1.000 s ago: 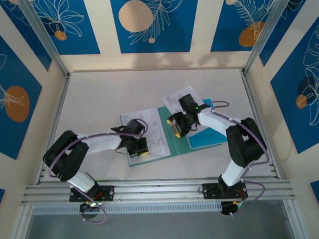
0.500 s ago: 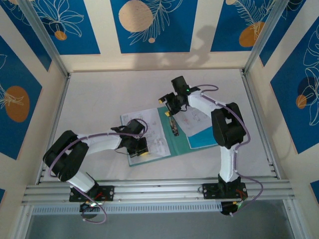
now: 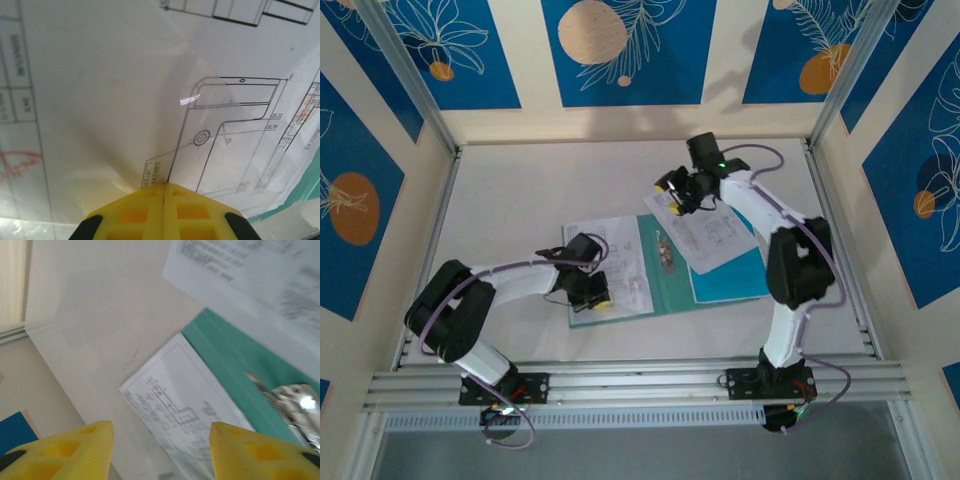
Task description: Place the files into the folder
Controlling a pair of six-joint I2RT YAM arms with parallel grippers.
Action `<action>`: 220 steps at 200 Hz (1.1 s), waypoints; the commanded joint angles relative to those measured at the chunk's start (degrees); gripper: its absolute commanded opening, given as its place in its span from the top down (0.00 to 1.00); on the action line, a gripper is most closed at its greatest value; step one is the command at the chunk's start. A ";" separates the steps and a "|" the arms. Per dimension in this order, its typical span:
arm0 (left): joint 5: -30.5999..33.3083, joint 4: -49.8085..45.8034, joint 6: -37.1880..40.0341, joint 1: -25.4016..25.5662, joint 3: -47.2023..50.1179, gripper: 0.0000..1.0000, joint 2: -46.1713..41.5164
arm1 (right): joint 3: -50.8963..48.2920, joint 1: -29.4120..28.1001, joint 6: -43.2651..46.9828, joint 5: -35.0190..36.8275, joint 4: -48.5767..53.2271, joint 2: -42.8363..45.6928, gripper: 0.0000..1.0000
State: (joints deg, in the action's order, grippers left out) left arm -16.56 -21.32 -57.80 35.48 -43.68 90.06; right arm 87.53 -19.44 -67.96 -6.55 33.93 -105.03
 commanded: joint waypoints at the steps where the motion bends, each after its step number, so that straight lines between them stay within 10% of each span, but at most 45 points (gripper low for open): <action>1: 6.54 -9.74 3.66 -3.54 1.53 1.00 2.39 | -10.25 4.38 3.13 2.88 5.40 8.51 0.51; 59: 6.78 -12.60 4.64 -1.69 -5.52 1.00 0.24 | -24.37 11.77 7.31 3.29 6.25 14.50 0.63; 128: -0.20 -4.64 7.20 12.20 -22.46 0.70 8.37 | -18.56 11.88 8.84 2.86 6.41 3.73 0.69; 220: -0.86 -4.05 8.91 22.00 -44.00 0.88 31.37 | -18.04 13.99 7.62 2.15 7.23 -1.73 0.70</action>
State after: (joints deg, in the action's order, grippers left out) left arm -18.22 -23.33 -48.64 57.82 -86.39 118.78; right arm 68.55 -5.91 -60.05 -3.22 39.07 -105.80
